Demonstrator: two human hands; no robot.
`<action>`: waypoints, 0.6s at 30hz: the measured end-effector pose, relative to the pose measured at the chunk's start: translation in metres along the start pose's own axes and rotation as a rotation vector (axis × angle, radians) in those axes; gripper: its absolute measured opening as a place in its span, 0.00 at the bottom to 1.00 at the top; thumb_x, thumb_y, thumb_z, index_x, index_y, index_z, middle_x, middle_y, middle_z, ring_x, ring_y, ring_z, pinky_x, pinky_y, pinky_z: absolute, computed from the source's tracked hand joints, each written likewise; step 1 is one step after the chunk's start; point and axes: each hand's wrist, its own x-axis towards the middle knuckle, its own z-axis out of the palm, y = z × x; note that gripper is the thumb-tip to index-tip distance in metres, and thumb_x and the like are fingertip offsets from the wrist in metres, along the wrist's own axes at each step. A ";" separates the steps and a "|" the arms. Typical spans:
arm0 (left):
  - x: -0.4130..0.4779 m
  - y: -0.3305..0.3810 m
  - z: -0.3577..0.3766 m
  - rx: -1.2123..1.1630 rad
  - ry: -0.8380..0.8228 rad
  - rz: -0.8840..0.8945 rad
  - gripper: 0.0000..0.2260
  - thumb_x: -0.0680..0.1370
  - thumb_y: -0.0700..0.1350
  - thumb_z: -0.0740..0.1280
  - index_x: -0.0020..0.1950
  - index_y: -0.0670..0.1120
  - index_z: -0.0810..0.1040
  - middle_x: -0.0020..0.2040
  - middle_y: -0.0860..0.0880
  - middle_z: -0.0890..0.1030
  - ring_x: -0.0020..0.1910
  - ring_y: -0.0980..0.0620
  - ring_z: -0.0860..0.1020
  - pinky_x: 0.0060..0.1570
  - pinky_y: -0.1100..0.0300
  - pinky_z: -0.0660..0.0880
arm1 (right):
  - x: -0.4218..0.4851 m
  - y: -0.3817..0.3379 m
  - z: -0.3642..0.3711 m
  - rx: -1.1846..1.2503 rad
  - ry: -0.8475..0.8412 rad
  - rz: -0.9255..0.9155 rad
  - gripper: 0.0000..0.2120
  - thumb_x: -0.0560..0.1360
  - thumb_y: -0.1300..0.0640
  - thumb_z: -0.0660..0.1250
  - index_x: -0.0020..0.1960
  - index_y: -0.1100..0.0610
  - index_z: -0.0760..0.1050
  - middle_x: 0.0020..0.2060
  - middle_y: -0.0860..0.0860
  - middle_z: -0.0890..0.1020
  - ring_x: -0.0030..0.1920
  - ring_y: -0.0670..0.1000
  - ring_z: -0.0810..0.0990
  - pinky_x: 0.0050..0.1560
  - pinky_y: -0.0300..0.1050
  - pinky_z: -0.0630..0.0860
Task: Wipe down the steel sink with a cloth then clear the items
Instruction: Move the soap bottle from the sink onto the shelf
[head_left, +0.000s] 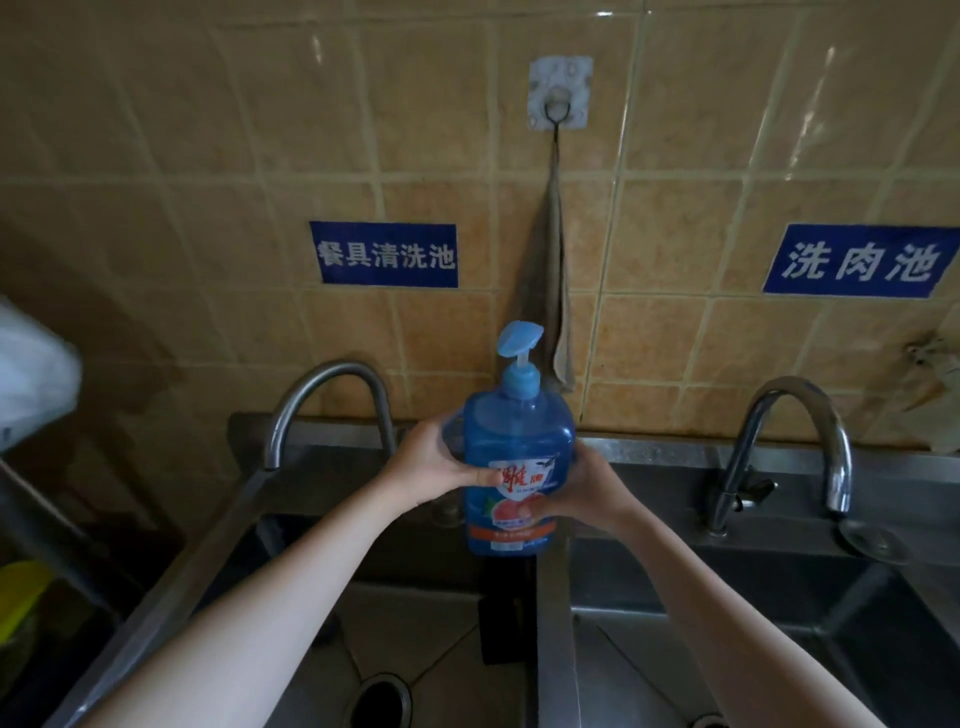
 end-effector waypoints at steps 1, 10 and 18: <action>-0.004 0.005 -0.009 -0.013 0.010 -0.006 0.39 0.57 0.56 0.80 0.66 0.53 0.71 0.62 0.55 0.78 0.62 0.55 0.74 0.62 0.47 0.73 | 0.002 -0.010 0.001 0.005 -0.015 -0.021 0.35 0.55 0.54 0.83 0.59 0.49 0.74 0.51 0.41 0.84 0.52 0.39 0.82 0.50 0.37 0.79; -0.062 0.045 -0.098 0.041 0.286 -0.001 0.41 0.55 0.57 0.78 0.65 0.48 0.71 0.62 0.52 0.77 0.60 0.53 0.75 0.56 0.53 0.76 | 0.037 -0.103 0.050 0.013 -0.089 -0.258 0.37 0.53 0.45 0.82 0.60 0.49 0.74 0.54 0.43 0.82 0.57 0.43 0.79 0.58 0.45 0.77; -0.151 0.051 -0.180 0.120 0.548 0.008 0.39 0.58 0.58 0.78 0.66 0.48 0.71 0.58 0.50 0.80 0.54 0.52 0.78 0.47 0.60 0.77 | 0.051 -0.178 0.135 0.150 -0.282 -0.377 0.32 0.57 0.55 0.83 0.59 0.55 0.76 0.53 0.50 0.84 0.54 0.49 0.83 0.54 0.46 0.80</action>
